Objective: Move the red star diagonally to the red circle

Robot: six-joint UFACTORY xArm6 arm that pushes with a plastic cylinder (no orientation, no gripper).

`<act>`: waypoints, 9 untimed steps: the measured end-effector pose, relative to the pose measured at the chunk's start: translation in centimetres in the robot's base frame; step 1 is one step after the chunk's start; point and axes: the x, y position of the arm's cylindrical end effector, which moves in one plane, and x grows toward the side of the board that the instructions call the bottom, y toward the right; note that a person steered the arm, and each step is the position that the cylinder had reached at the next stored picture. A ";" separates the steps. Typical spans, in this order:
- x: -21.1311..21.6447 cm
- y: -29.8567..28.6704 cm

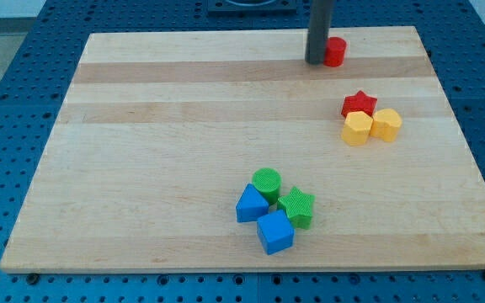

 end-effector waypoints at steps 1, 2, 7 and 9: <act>0.0 2.2; 0.0 4.0; 15.9 6.8; 14.0 5.4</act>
